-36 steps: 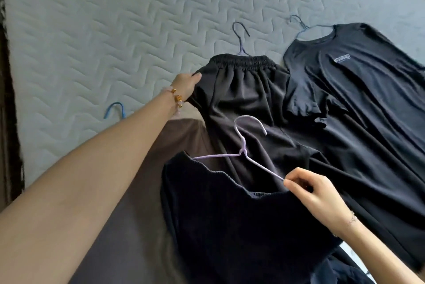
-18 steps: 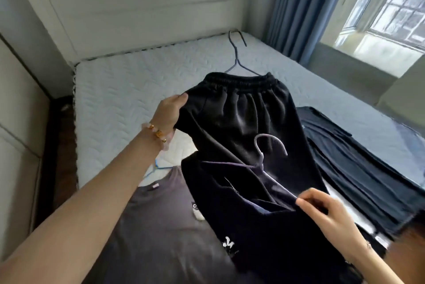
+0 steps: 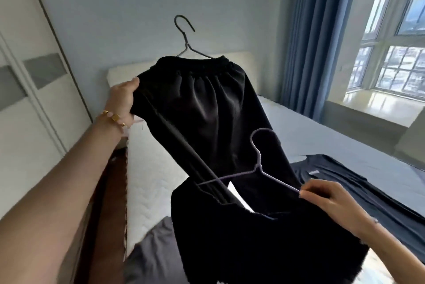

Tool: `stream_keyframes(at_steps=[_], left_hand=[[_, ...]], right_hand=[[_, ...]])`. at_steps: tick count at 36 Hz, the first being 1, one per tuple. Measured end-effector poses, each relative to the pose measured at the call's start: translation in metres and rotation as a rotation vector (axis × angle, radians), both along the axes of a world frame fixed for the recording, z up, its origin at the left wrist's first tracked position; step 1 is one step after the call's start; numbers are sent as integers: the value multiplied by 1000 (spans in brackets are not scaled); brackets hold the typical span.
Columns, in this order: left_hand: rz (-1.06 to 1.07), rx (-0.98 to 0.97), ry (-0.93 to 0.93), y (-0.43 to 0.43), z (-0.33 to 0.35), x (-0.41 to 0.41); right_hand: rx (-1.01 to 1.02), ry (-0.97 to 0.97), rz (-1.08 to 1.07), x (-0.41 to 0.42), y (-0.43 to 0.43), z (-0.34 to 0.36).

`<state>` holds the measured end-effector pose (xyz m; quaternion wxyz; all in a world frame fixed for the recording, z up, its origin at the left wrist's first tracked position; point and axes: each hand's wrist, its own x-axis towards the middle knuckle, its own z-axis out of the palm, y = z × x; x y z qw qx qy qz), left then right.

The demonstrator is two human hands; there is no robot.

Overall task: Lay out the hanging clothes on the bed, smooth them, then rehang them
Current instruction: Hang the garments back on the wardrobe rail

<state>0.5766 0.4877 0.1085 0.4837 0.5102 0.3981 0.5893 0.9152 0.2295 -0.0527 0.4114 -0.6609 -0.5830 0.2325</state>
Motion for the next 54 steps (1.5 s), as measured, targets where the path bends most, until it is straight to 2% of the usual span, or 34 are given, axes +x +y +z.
stream_keyframes(at_steps=[8,15,24,31,36,39,44,54], left_hand=[[295,91,18,-82,27,-68],[672,27,166,-174,7,-110],[929,-37,227,-308,-14,-150],[1064,-36,284,-405,-15,-188],[1178,35,253,-462,5,-208],[1287,66,220,-495,21,-224],[1464,101,268,-542,42,-251],[1475,97,459,-559,25,-305]], right_hand=[[-55,-130,109,18,-5,4],[-73,-188,178,36,2,1],[-63,-165,353,-15,21,10],[-52,-89,547,-86,33,26],[-54,7,656,-140,37,44],[-63,61,715,-175,37,58],[-62,186,778,-236,29,80],[-362,474,907,-353,15,96]])
